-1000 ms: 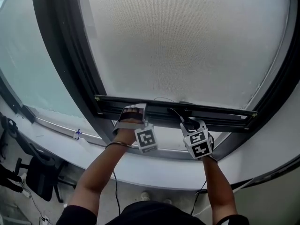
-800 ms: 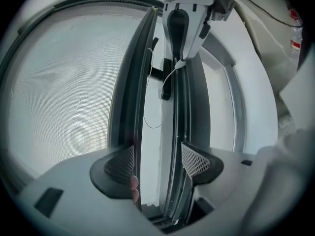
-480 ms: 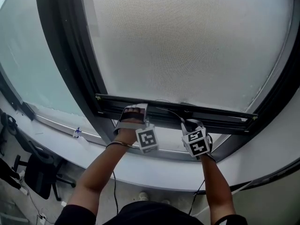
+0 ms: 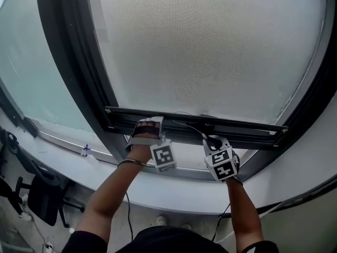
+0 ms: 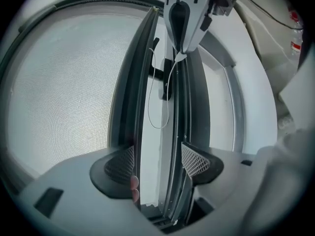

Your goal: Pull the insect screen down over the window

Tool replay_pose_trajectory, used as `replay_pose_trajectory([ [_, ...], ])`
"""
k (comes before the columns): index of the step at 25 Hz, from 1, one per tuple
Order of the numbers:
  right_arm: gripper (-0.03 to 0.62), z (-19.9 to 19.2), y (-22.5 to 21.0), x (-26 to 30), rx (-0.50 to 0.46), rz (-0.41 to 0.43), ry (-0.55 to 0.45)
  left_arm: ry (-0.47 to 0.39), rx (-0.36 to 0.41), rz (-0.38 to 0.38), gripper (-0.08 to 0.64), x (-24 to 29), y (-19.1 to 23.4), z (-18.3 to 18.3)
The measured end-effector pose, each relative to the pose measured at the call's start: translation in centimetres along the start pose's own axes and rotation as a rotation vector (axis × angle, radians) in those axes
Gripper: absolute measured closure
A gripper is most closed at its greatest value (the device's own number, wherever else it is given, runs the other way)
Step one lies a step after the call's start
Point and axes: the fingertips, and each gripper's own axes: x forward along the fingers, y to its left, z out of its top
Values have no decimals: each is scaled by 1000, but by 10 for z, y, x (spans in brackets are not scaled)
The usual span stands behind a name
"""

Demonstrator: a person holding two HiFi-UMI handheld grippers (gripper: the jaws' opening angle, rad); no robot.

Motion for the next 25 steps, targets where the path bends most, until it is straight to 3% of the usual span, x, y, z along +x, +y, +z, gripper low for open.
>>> replay_pose_trajectory([
  [7, 546, -24, 22, -21, 32, 41, 21, -19, -23, -1, 258, -1, 0, 4],
  [18, 546, -119, 78, -14, 125, 133, 177, -19, -29, -13, 258, -1, 1, 2],
  [25, 546, -164, 101, 5, 83, 165, 261, -25, -33, -16, 258, -1, 1, 1],
])
